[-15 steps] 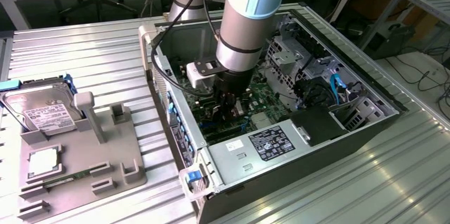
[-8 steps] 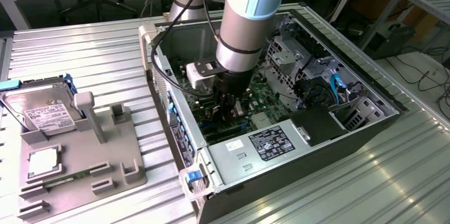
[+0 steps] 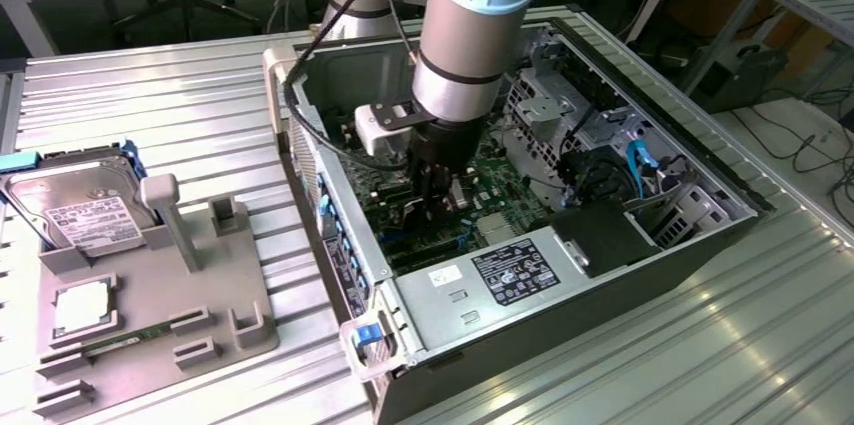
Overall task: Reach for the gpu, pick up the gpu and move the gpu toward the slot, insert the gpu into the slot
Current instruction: 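Insert the gpu into the slot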
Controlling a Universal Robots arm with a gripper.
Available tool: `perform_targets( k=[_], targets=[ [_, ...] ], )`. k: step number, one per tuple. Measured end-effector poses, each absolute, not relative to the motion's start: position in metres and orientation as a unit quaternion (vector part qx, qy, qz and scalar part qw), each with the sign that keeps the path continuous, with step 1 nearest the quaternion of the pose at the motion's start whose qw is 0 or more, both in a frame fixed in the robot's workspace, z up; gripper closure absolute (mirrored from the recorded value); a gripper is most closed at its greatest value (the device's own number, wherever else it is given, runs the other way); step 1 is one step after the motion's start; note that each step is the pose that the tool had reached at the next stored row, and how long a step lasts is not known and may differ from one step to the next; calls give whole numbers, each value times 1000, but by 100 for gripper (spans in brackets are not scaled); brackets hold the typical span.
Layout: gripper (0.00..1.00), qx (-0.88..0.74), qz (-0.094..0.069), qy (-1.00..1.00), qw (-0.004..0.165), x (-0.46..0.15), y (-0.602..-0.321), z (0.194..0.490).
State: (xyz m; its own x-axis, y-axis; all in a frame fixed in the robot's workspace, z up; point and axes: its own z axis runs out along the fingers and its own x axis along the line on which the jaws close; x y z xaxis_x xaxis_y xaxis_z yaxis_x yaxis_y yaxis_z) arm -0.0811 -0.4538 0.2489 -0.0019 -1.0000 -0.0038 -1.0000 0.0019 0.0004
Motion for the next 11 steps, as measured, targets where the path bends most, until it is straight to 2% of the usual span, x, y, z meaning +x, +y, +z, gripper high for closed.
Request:
perform_targets(
  k=[7,9,10,11],
  targets=[
    [65,-706,-4,708,5,-81,-453,290],
    [65,-706,-4,708,5,-81,-453,291],
    [66,-706,-4,708,5,-81,-453,291],
    [73,-706,-4,708,5,-81,-453,291]
  ],
)
